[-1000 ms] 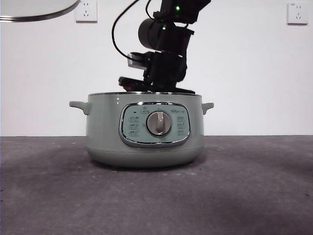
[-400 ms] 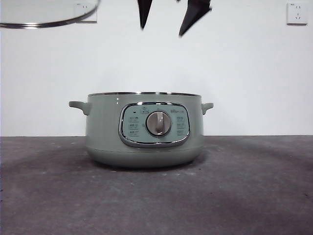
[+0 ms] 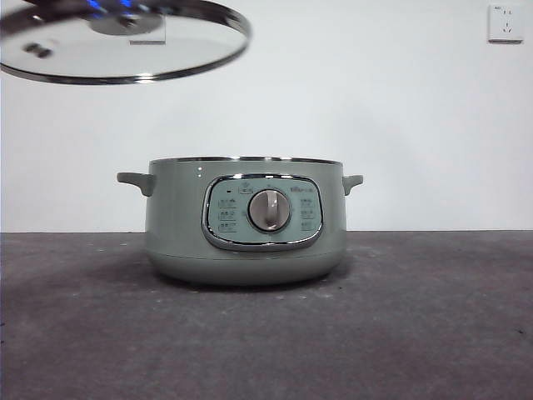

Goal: Pick up the corn,open the lid,put the corn in the pot,close the lid

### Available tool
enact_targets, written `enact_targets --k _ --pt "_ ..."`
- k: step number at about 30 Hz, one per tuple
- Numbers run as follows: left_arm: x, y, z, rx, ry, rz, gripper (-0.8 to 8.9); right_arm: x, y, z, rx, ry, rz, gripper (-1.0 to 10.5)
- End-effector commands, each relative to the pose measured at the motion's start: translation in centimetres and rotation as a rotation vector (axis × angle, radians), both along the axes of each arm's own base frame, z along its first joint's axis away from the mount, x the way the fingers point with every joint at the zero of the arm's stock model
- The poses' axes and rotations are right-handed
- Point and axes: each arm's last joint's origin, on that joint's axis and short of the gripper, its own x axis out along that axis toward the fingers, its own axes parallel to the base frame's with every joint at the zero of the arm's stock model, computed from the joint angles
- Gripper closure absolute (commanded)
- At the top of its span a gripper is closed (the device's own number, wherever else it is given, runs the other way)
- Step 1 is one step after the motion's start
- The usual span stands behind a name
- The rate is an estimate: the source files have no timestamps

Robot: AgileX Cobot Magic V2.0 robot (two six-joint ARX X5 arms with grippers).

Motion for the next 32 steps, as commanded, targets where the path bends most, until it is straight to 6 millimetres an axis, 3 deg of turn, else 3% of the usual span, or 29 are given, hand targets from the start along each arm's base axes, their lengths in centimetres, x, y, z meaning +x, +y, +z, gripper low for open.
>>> enact_targets --k 1,8,14,23,32 --pt "1.1 -1.2 0.6 -0.015 -0.066 -0.033 8.21 -2.7 -1.4 -0.8 -0.035 0.053 0.023 4.2" --pt "4.5 -4.1 1.3 0.005 -0.063 -0.053 8.21 -9.3 -5.4 -3.6 -0.026 0.143 0.027 4.2" --pt "7.4 -6.4 0.5 0.014 -0.033 -0.081 8.21 -13.0 -8.8 -7.4 -0.017 0.208 -0.032 4.2" --pt "9.9 -8.5 -2.7 0.038 -0.003 -0.055 8.21 -17.2 -12.9 -11.7 0.050 0.220 -0.148 4.2" --pt "11.1 -9.6 -4.3 0.015 0.006 -0.032 8.21 -19.6 -15.2 -13.0 0.156 0.206 -0.188 4.2"
